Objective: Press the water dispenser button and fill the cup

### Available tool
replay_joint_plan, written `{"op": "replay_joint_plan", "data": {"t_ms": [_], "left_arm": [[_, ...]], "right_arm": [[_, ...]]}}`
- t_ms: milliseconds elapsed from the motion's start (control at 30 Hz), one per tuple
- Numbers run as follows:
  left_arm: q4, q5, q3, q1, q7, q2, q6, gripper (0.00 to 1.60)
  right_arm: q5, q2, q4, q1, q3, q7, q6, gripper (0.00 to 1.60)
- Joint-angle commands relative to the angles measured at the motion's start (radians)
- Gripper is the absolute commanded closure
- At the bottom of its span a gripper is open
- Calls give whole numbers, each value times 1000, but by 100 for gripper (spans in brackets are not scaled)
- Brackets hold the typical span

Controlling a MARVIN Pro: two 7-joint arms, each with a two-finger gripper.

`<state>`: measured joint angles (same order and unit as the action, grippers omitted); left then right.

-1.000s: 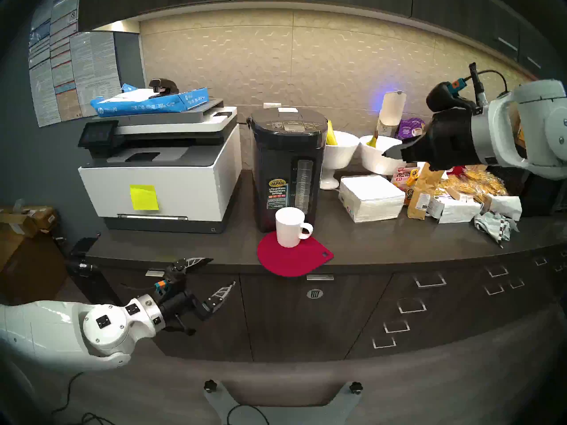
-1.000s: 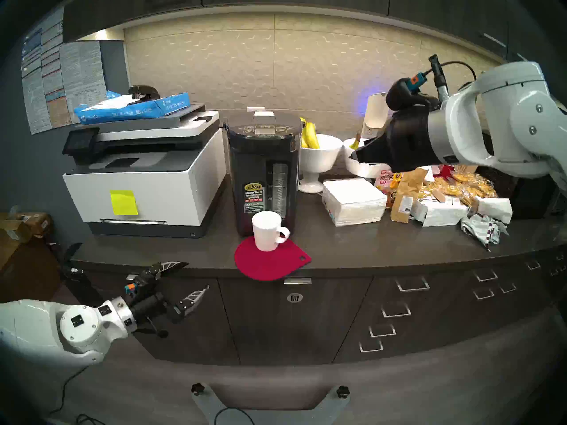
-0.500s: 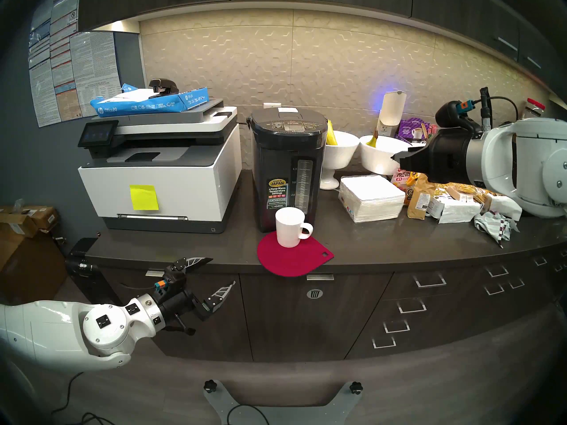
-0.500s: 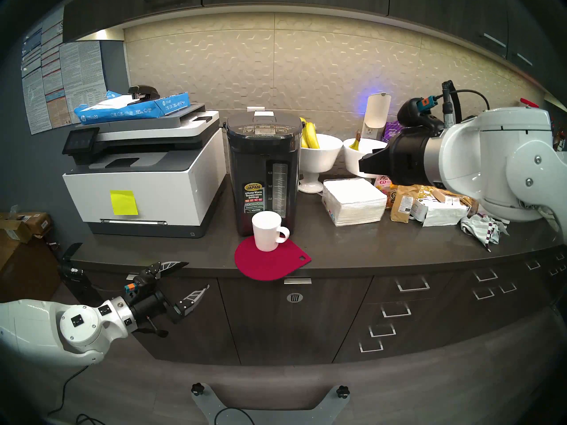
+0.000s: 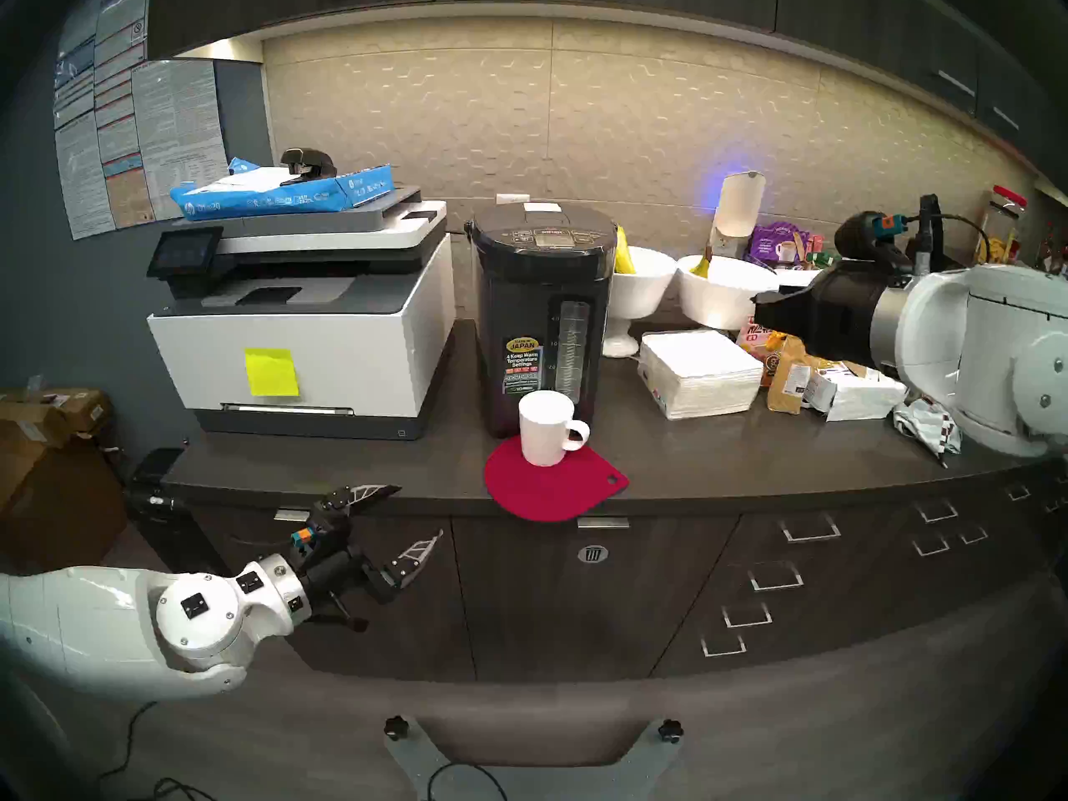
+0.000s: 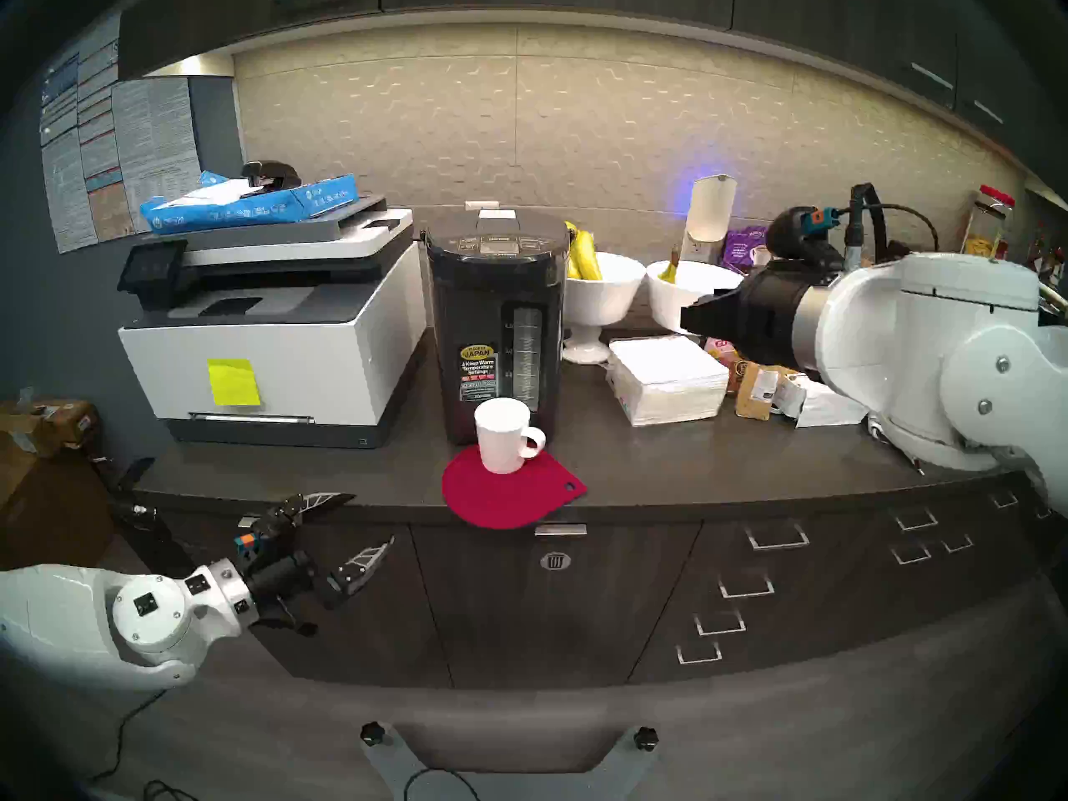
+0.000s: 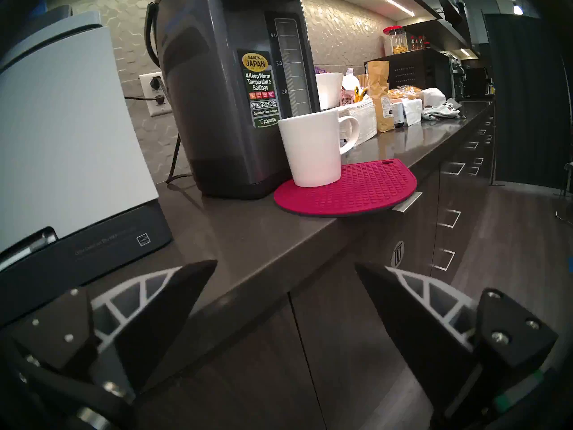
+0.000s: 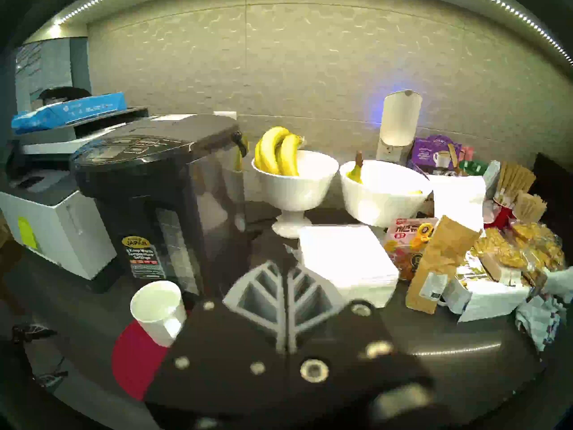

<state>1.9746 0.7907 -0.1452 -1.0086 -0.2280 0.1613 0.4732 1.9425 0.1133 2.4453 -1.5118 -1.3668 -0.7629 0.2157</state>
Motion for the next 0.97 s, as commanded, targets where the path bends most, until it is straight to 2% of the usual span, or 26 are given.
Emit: {"op": "replay_joint_plan", "data": {"t_ms": [0,933], "left_arm": [[5,-2,-8,9,2,3,5,0],[5,-2,-5,12,2,3,5,0]], "right_arm": [[-38,-7,-2,-11,-38,-10,-58,160],[-192,-13,-2,-45,-186,2,-233,160]]}}
